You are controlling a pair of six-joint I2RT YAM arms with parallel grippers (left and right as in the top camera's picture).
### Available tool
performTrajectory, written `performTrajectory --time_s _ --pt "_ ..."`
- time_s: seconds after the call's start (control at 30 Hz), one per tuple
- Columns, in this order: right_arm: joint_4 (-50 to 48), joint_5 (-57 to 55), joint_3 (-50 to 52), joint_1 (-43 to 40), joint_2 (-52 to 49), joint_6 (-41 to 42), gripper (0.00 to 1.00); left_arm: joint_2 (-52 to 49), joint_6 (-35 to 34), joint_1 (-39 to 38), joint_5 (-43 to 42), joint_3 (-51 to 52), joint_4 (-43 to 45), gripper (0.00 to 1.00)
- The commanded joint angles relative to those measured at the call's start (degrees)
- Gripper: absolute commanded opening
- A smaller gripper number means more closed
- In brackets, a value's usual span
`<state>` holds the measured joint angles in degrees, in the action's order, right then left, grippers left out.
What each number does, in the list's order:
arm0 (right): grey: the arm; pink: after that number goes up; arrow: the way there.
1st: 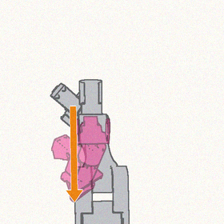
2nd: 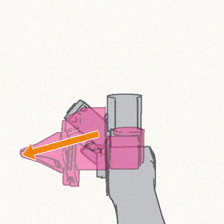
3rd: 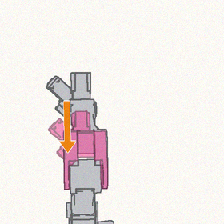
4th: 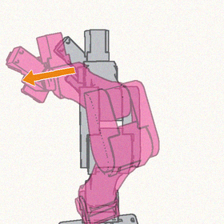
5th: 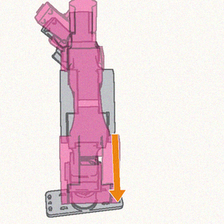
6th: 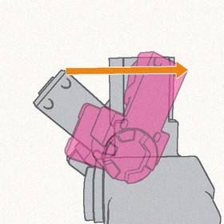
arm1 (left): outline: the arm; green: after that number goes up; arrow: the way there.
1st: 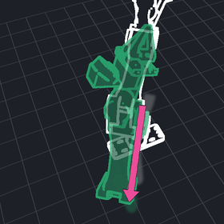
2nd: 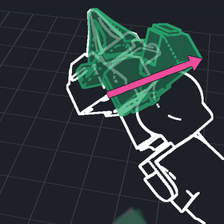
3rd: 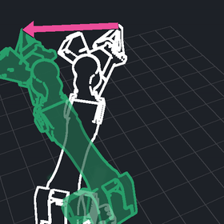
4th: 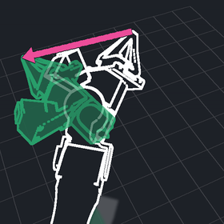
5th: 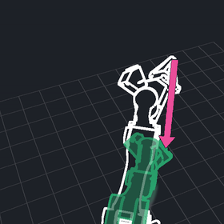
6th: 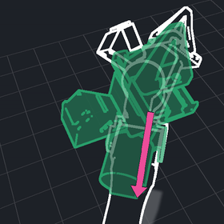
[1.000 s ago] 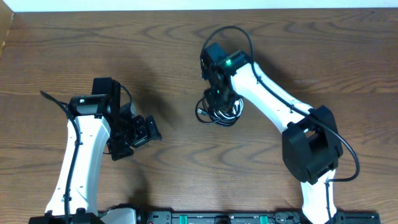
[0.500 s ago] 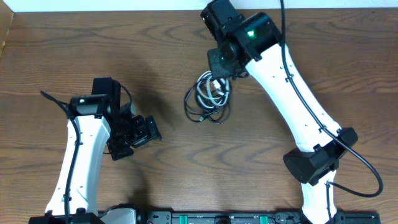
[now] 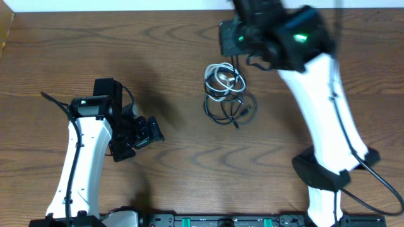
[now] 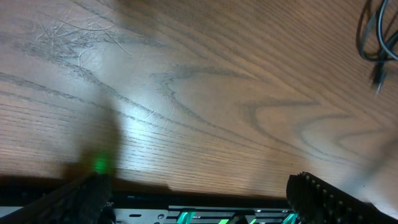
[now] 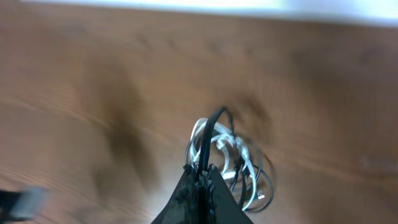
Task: Untangle cables
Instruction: 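Lift the bundle with the right gripper and pull it toward the back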
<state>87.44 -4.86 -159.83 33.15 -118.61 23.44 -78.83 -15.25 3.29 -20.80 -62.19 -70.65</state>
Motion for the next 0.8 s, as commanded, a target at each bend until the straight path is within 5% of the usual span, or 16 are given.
performTrajectory --time_s 0.0,0.2,0.37,0.47,0.63,0.7,0.77 --pt "-0.4 5.0 -5.4 -0.8 4.4 -1.8 0.01 -0.2 -0.5 0.2 0.5 0.2 -0.2 0.95" --pt "1.8 3.2 -3.8 -0.5 3.7 -3.9 0.01 -0.2 -3.2 0.2 0.5 0.2 -0.3 0.95" --pt "4.2 -10.2 0.1 -0.5 3.1 6.6 0.01 -0.2 -3.3 0.2 0.5 0.2 -0.5 0.95" --pt "2.1 -3.8 -0.1 -0.5 3.4 6.3 0.01 -0.2 -3.3 0.2 0.5 0.2 -0.9 0.95" --pt "-8.8 26.6 -1.7 -2.4 5.6 -4.7 0.01 -0.2 -3.3 0.2 0.5 0.2 -1.0 0.95" --pt "-10.4 28.7 -1.7 -3.2 6.1 -7.0 0.01 -0.2 -3.3 0.2 0.5 0.2 -1.2 0.95" --pt "-8.3 18.7 -1.6 -3.9 6.0 -7.9 0.02 -0.2 -3.3 0.2 0.5 0.2 -1.3 0.95"
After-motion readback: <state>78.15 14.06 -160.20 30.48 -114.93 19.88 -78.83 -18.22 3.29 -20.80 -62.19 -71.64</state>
